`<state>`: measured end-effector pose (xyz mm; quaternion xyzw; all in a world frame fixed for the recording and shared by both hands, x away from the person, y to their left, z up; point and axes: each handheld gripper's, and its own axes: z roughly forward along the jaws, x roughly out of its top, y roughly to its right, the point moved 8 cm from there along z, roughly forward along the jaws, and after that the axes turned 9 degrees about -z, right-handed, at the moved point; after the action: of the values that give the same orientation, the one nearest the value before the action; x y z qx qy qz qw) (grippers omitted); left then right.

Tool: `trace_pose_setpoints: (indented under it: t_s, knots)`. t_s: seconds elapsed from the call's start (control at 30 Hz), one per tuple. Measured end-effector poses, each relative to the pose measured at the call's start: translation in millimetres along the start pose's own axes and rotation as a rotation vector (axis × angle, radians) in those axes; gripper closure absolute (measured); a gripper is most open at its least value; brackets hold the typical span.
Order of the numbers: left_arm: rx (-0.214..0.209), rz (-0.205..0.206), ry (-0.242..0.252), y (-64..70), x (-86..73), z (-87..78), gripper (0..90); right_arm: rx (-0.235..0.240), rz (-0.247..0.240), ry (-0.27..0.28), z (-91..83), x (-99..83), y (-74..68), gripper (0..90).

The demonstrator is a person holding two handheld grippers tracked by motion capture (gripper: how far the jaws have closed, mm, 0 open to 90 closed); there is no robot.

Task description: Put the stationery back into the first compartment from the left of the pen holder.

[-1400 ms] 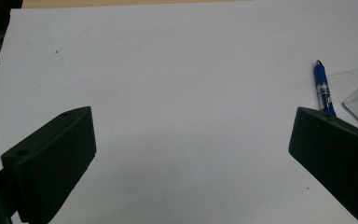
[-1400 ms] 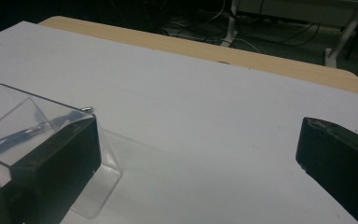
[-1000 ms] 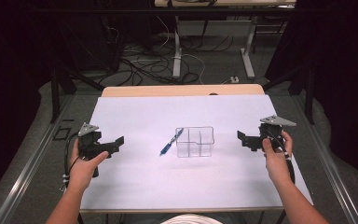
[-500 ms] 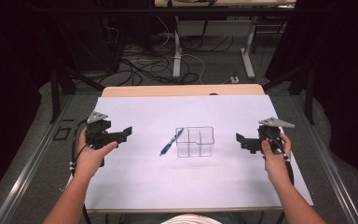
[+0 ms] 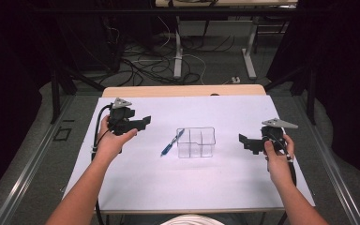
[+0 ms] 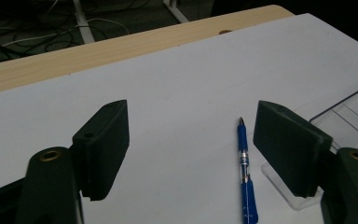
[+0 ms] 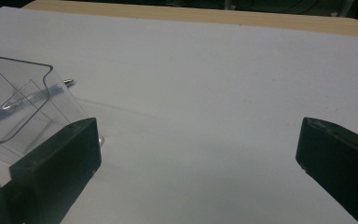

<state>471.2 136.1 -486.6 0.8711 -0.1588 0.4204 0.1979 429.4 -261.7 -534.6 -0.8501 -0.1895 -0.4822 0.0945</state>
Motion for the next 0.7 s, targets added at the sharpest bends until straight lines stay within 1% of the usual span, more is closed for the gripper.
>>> trace_pose_setpoints:
  t_s: [0.03, 0.07, 0.1, 0.13, 0.2, 0.23, 0.33, 0.37, 0.47, 0.53, 0.6, 0.7]
  knots:
    - [-0.003, -0.001, 0.002, 2.3, 1.6, 2.4, 29.2, -0.001, 0.004, -0.001, -0.4, -0.5, 0.0, 0.0]
    - [-0.004, 0.01, -0.007, 3.8, 2.4, 4.2, 30.8, 0.001, 0.007, -0.002, -0.7, -0.9, 0.2, 0.0]
    - [-0.006, 0.011, -0.013, 5.8, 3.2, 6.8, 31.7, -0.005, 0.009, 0.002, -0.4, -0.9, 0.7, 0.0]
    - [-0.013, 0.014, -0.021, 7.7, 3.8, 9.3, 32.4, 0.002, 0.008, -0.005, -1.2, -1.4, 0.9, 0.0]
    - [-0.022, 0.025, -0.024, 11.2, 5.2, 15.6, 34.1, 0.001, 0.019, -0.002, -1.3, -1.2, 0.9, 0.0]
    - [-0.019, 0.032, -0.029, 12.3, 5.8, 18.3, 35.0, -0.002, 0.014, -0.003, -1.8, -1.1, 1.7, 0.0]
    - [-0.03, 0.046, -0.044, 15.3, 7.4, 26.5, 36.4, 0.001, 0.015, -0.001, -1.3, -1.0, 1.6, 0.0]
    - [-0.028, 0.056, -0.051, 15.7, 7.7, 29.2, 37.2, 0.002, 0.021, -0.004, -1.1, -1.4, 1.1, 0.0]
    - [-0.016, 0.077, -0.068, 16.7, 8.3, 36.7, 38.9, 0.0, 0.017, -0.008, -0.2, -2.8, 2.0, 0.0]
    - [-0.006, 0.083, -0.076, 17.4, 8.8, 41.4, 39.2, 0.003, 0.021, -0.011, 0.3, -3.5, 1.5, 0.0]
    - [-0.017, 0.084, -0.086, 19.4, 8.8, 45.6, 39.2, 0.006, 0.019, -0.013, 1.0, -4.3, 1.3, 0.0]
    - [-0.014, 0.09, -0.119, 19.8, 7.3, 52.1, 39.3, 0.007, 0.022, -0.022, 1.2, -5.6, 1.3, 0.0]
